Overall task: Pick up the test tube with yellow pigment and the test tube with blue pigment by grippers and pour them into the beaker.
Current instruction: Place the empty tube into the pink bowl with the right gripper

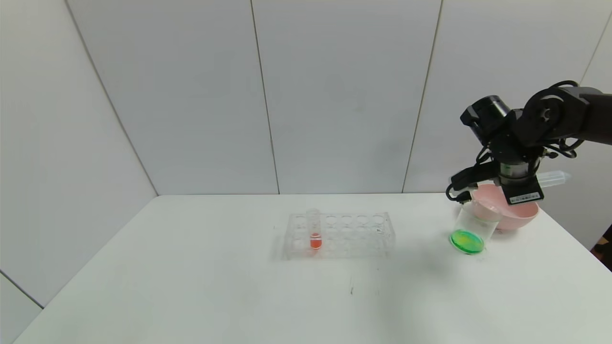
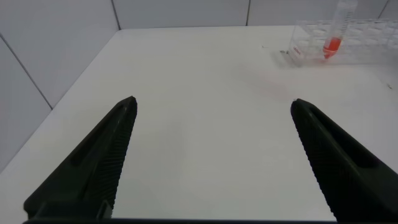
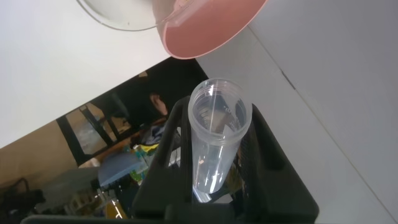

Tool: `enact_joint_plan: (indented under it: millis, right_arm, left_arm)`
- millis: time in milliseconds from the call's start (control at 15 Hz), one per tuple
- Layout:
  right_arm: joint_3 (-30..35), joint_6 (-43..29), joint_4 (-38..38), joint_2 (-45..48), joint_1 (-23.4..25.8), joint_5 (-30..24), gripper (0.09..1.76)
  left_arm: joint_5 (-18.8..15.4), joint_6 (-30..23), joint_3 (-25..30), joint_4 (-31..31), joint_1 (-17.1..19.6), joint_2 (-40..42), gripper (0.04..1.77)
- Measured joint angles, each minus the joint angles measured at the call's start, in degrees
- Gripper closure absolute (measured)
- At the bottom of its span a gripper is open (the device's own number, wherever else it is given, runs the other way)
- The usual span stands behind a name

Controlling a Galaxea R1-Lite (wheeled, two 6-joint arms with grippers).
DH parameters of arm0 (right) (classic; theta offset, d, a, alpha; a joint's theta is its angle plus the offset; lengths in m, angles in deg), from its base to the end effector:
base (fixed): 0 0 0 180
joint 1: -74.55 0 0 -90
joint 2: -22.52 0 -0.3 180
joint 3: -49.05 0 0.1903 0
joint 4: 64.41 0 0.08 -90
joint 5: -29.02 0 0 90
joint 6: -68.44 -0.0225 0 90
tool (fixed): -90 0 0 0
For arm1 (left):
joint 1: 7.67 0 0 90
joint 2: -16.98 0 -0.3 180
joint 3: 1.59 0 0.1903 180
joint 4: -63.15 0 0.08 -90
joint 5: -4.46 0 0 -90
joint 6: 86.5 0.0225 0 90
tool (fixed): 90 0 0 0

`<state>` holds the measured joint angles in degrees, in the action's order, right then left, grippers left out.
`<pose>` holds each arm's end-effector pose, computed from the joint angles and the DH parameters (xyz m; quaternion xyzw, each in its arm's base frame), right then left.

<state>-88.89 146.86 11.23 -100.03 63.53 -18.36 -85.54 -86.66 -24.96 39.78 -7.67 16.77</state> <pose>0.3885 0.0601 0.2195 -0.7016 0.4959 0.1007 0.5017 -0.0225 0.0000 0.0756 -0.0014 0.0018 0.0000 1.0000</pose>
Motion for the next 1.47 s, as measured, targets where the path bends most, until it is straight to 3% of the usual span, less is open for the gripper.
enact_joint_plan:
  millis: [133, 467, 600, 733, 867, 1067, 1333, 1467]
  right_arm:
    - [0.0, -0.4, -2.5, 0.0, 0.2, -3.8, 1.35]
    - [0.0, -7.8, -7.2, 1.9, 5.4, -27.8, 1.35]
    - [0.0, -15.9, -8.6, 2.5, 7.4, -42.8, 1.35]
    - [0.0, -28.5, -10.1, 3.2, 8.8, -56.2, 1.35]
    - [1.9, -39.1, -15.0, 4.9, 9.4, -64.1, 1.35]
    - [10.9, -51.7, -31.9, 9.0, 9.7, -67.4, 1.35]
    - [31.7, -62.2, -58.9, 16.0, 10.2, -68.3, 1.35]
    - [42.4, -66.1, -68.9, 20.2, 10.9, -68.4, 1.35]
  left_arm:
    - [0.0, 0.0, 0.0, 0.0, 0.0, 0.0, 0.05]
    - [0.0, 0.0, 0.0, 0.0, 0.0, 0.0, 0.05]
    - [0.0, 0.0, 0.0, 0.0, 0.0, 0.0, 0.05]
    - [0.0, 0.0, 0.0, 0.0, 0.0, 0.0, 0.05]
    - [0.0, 0.0, 0.0, 0.0, 0.0, 0.0, 0.05]
    - [0.0, 0.0, 0.0, 0.0, 0.0, 0.0, 0.05]
    - [0.0, 0.0, 0.0, 0.0, 0.0, 0.0, 0.05]
    - [0.0, 0.0, 0.0, 0.0, 0.0, 0.0, 0.05]
